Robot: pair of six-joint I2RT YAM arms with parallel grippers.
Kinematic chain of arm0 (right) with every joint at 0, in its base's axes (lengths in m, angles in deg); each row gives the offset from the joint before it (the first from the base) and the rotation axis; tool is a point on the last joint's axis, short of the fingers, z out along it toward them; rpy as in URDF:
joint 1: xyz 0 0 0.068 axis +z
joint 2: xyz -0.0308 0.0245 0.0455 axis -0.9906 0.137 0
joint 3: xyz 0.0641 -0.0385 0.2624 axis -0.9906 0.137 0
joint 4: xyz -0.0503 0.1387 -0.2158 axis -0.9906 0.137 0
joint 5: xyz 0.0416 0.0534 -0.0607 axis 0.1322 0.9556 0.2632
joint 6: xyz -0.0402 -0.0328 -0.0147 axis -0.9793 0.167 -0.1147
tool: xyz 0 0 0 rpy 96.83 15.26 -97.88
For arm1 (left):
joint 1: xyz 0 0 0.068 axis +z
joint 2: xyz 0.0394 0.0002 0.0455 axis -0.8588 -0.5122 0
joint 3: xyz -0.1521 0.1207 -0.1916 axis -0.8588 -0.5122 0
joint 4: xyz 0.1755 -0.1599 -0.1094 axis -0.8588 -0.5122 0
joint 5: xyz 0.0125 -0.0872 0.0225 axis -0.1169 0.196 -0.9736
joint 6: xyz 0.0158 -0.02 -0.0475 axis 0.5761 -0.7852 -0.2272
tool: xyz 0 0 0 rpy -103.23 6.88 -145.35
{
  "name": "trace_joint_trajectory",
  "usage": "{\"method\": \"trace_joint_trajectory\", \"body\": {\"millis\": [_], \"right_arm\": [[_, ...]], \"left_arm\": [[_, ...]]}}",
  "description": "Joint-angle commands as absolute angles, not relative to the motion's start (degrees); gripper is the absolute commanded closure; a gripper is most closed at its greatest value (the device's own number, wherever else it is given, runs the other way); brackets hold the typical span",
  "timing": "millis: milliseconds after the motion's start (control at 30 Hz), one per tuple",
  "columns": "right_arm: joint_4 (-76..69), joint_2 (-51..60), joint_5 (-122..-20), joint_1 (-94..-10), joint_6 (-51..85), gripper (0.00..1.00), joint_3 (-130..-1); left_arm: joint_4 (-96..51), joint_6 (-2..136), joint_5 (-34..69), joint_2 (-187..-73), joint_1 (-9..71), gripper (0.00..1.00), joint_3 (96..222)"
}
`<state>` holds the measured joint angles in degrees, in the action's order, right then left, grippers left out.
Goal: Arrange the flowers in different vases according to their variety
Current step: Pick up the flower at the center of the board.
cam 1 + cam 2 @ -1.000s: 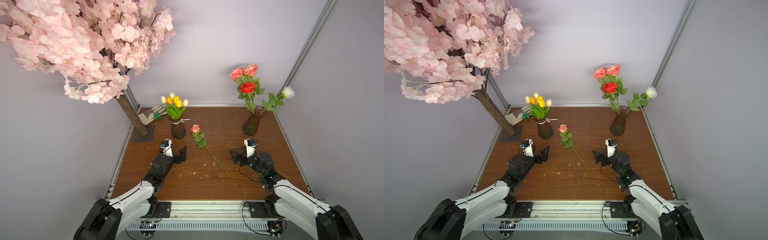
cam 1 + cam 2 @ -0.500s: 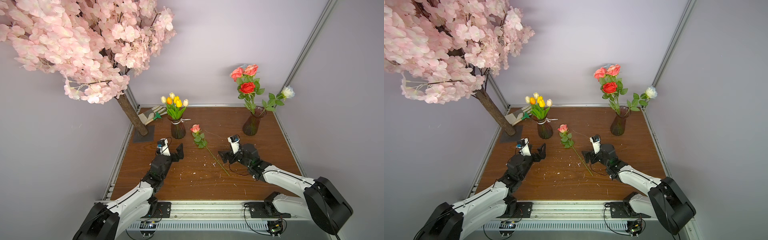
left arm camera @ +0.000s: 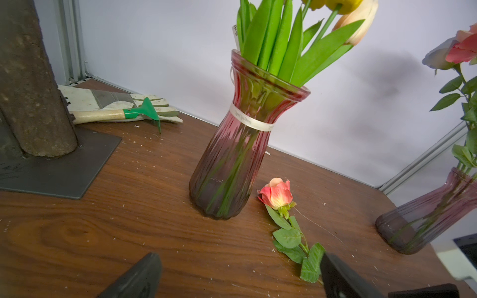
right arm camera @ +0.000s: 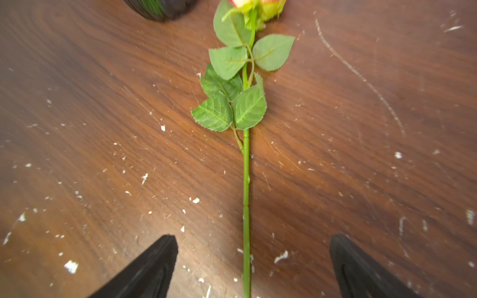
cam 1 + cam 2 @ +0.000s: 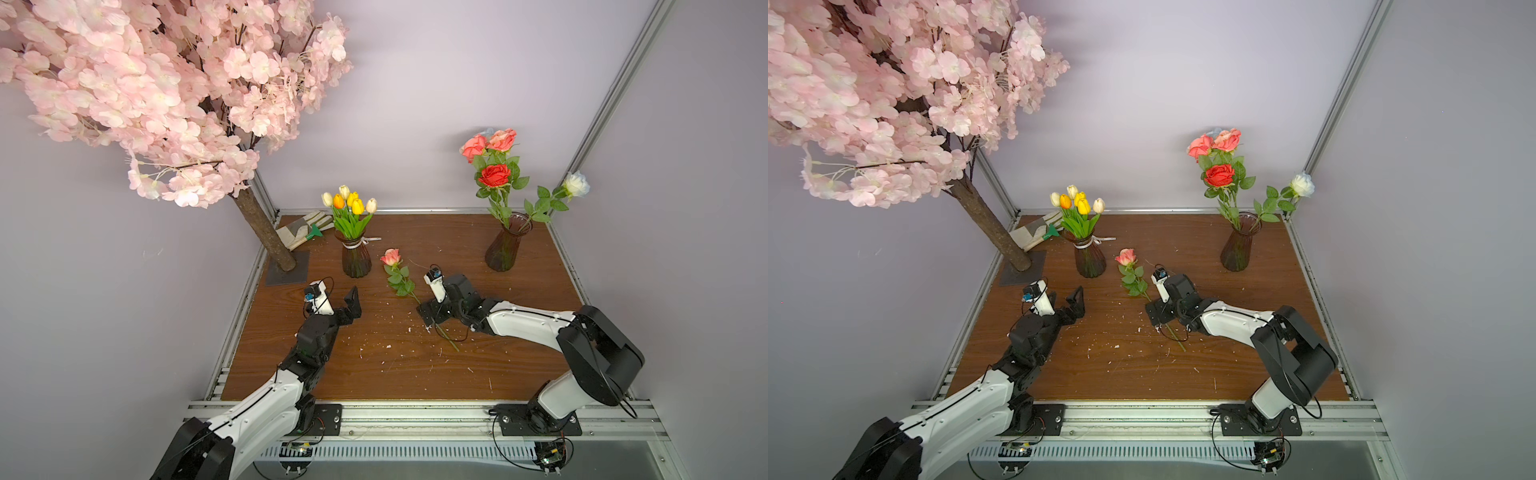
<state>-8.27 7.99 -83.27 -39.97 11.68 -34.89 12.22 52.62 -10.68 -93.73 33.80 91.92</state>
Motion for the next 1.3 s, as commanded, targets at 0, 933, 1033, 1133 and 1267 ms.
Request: {"method": "trace_joint_trajectory", "body": {"millis": [0,933,1033,1133,1267], "right_arm": [[-0.8,10.9,-86.9,-38.3,14.0,0.01,-41.3],[27.4,32.1,-89.0,-37.0,13.2,0.39,-69.8],[28.5,32.9,-89.2,-36.9,12.9,0.47,-70.3],[29.0,33.1,-88.6,-37.0,12.6,0.58,-70.4],[31.1,34.0,-89.2,-37.0,12.1,0.68,-71.5]], "left_arm": [[11.9,51.5,-12.0,-92.4,34.8,0.01,91.0],[10.6,51.3,-11.2,-89.3,35.3,0.0,90.9],[10.6,51.3,-11.2,-89.4,35.3,0.0,91.0],[10.5,51.3,-11.2,-89.3,35.3,0.0,91.0],[10.5,51.3,-11.2,-89.4,35.3,0.0,91.0]]}}
